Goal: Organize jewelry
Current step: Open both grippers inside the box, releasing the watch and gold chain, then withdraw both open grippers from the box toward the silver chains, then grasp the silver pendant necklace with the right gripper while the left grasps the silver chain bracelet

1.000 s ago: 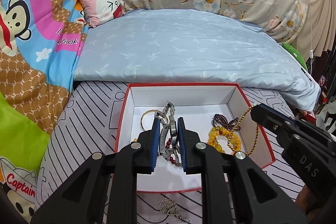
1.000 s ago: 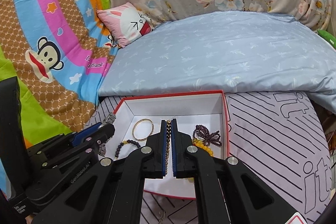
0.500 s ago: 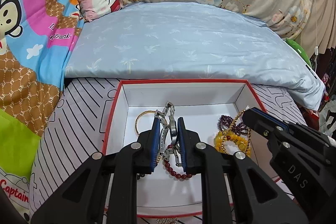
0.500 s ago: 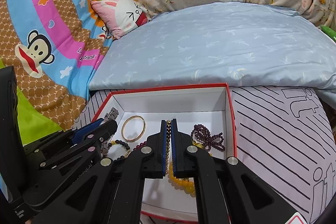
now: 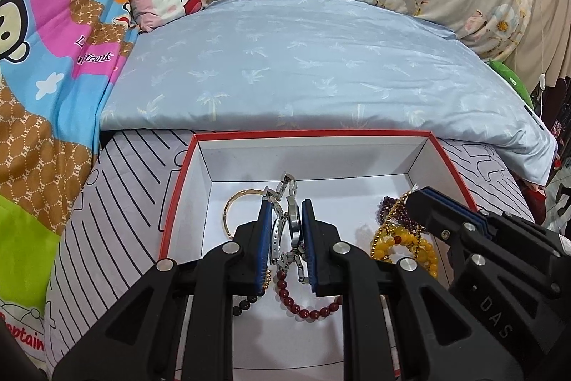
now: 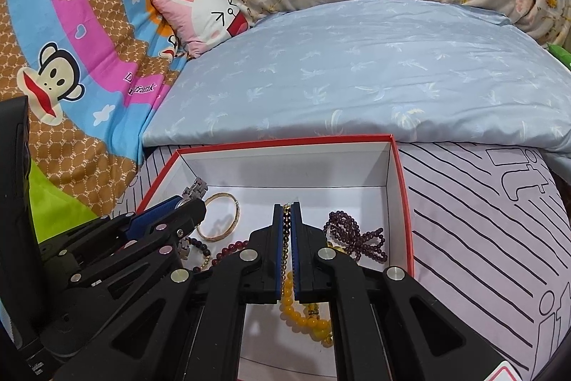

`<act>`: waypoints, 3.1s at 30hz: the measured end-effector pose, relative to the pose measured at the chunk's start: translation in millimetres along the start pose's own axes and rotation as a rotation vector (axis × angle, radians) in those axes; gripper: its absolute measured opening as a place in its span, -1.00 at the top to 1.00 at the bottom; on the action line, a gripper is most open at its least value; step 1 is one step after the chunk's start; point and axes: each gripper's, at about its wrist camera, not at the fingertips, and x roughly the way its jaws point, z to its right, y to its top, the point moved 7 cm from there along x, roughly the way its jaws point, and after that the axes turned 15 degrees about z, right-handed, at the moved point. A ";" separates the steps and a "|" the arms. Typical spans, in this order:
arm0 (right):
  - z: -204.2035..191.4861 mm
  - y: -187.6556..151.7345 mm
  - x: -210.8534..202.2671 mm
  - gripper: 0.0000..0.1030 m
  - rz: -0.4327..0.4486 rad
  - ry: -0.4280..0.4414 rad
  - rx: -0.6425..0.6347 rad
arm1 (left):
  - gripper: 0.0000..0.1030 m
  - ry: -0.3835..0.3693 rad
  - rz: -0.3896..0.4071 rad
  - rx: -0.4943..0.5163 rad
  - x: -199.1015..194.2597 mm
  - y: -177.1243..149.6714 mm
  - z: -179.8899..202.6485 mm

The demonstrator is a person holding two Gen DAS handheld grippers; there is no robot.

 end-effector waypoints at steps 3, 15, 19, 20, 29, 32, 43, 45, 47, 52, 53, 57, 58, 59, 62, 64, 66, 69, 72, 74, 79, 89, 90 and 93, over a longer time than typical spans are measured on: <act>-0.2 -1.7 3.3 0.90 -0.004 -0.009 -0.018 | 0.68 -0.006 -0.005 0.001 3.7 -0.7 1.4; -1.9 2.4 -16.6 0.52 0.023 -0.030 -0.028 | 0.39 0.011 0.050 0.015 -14.6 10.4 2.7; -6.4 3.7 -32.4 0.42 0.044 -0.039 -0.052 | 0.39 0.015 0.052 0.010 -25.6 10.2 1.1; -7.2 3.7 -36.8 0.40 0.048 -0.041 -0.055 | 0.39 0.016 0.053 0.010 -29.1 10.6 0.8; -15.3 -3.3 -73.6 0.37 0.058 -0.031 -0.042 | 0.37 0.011 0.070 0.018 -65.7 6.7 3.9; -18.1 -7.3 -85.0 0.37 0.061 -0.029 -0.042 | 0.37 0.009 0.070 0.014 -76.5 3.2 3.5; -17.8 -47.0 -125.3 0.36 0.032 -0.045 -0.042 | 0.30 0.022 0.058 -0.027 -114.7 -24.0 -8.6; -14.8 -60.2 -130.3 0.36 0.014 -0.056 -0.046 | 0.30 0.026 0.054 -0.038 -120.8 -32.1 -14.9; -11.6 -73.5 -133.8 0.37 -0.007 -0.059 -0.048 | 0.29 0.030 0.041 -0.046 -126.2 -43.5 -21.6; -9.6 -106.4 -134.5 0.37 -0.061 -0.061 -0.039 | 0.28 0.037 -0.009 -0.075 -129.6 -77.5 -34.0; -10.5 -113.5 -132.9 0.37 -0.075 -0.059 -0.037 | 0.28 0.038 -0.019 -0.077 -129.3 -83.4 -34.5; -14.9 -129.0 -126.7 0.37 -0.107 -0.047 -0.029 | 0.28 0.035 -0.057 -0.091 -128.1 -109.0 -38.8; -16.7 -131.4 -124.9 0.37 -0.112 -0.044 -0.029 | 0.28 0.035 -0.062 -0.099 -128.7 -112.6 -40.2; -18.2 -133.0 -123.2 0.37 -0.116 -0.041 -0.030 | 0.28 0.033 -0.065 -0.107 -129.8 -115.9 -41.2; -23.7 -136.8 -115.8 0.37 -0.130 -0.037 -0.036 | 0.27 0.039 -0.072 -0.115 -130.1 -121.3 -44.1; -26.0 -138.6 -111.1 0.37 -0.138 -0.034 -0.034 | 0.27 0.043 -0.074 -0.119 -130.1 -123.1 -45.3; -27.9 -140.0 -106.5 0.37 -0.143 -0.034 -0.037 | 0.25 0.041 -0.075 -0.123 -129.4 -124.7 -46.4; -30.5 -140.7 -100.5 0.36 -0.146 -0.043 -0.056 | 0.16 0.044 -0.076 -0.122 -128.6 -126.2 -46.1; -31.4 -139.8 -97.7 0.36 -0.144 -0.058 -0.079 | 0.16 0.044 -0.078 -0.114 -127.9 -127.7 -44.7; -32.8 -140.4 -96.8 0.46 -0.139 -0.075 -0.108 | 0.16 0.040 -0.084 -0.117 -126.8 -129.1 -44.8; -32.8 -140.6 -97.1 0.73 -0.136 -0.111 -0.165 | 0.16 0.040 -0.086 -0.116 -125.8 -129.9 -43.1; -18.0 -142.4 -107.0 0.84 -0.131 -0.115 -0.112 | 0.16 0.021 -0.087 -0.114 -125.8 -127.6 -32.7; -16.0 -142.6 -108.7 0.84 -0.131 -0.115 -0.103 | 0.16 0.016 -0.089 -0.115 -125.2 -127.4 -30.1; -10.2 -143.8 -113.7 0.84 -0.130 -0.117 -0.075 | 0.16 0.000 -0.094 -0.116 -123.4 -126.9 -22.3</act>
